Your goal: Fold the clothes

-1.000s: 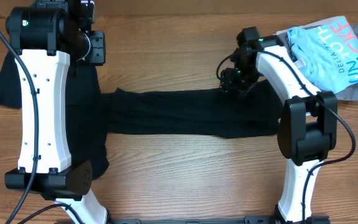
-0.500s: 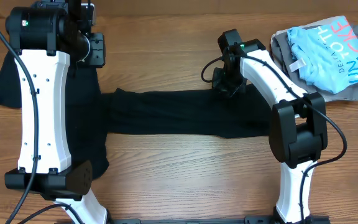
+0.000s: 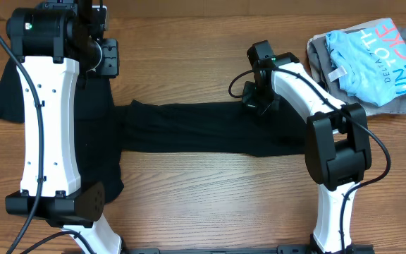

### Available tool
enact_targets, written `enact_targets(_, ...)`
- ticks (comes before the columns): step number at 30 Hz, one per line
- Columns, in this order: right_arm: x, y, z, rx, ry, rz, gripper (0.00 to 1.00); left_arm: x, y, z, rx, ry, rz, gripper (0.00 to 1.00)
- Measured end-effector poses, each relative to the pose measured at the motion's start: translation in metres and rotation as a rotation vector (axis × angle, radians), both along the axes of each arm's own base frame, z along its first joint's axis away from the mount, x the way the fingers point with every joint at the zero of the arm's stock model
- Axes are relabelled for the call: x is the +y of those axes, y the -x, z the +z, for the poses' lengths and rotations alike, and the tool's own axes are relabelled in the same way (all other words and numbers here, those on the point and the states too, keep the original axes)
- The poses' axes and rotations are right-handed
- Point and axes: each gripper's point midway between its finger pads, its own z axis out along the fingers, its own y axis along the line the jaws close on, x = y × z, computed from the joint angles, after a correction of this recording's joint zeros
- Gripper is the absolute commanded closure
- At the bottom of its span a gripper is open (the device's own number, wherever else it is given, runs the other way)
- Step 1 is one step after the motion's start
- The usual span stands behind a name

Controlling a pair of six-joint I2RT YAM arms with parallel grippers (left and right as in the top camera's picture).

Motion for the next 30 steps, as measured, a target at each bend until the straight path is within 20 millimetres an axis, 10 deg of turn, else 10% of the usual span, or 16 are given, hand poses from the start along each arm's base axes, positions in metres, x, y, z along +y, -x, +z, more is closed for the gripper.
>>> enact_targets(6, 0.002, -0.02, 0.035, -0.05, -0.01, -0.007, 0.96, 0.0, 0.0, 0.0, -0.001, -0.002, 0.001, 0.63)
enact_targets(11, 0.001, -0.065, 0.113, -0.225, -0.051, -0.017, 0.96, 0.002, 0.0, 0.0, 0.0, -0.013, 0.005, 0.63)
enact_targets(17, -0.003, -0.051, 0.161, -0.214, -0.047, -0.01, 0.96, 0.004, 0.0, 0.0, 0.001, -0.025, 0.009, 0.63)
enact_targets(26, -0.02, 0.012, 0.161, 0.03, 0.019, -0.002, 0.96, 0.005, 0.0, 0.0, 0.001, -0.029, 0.007, 0.62)
enact_targets(30, -0.026, 0.042, 0.117, 0.201, 0.063, 0.006, 0.96, 0.006, 0.0, 0.0, 0.0, -0.032, 0.009, 0.62)
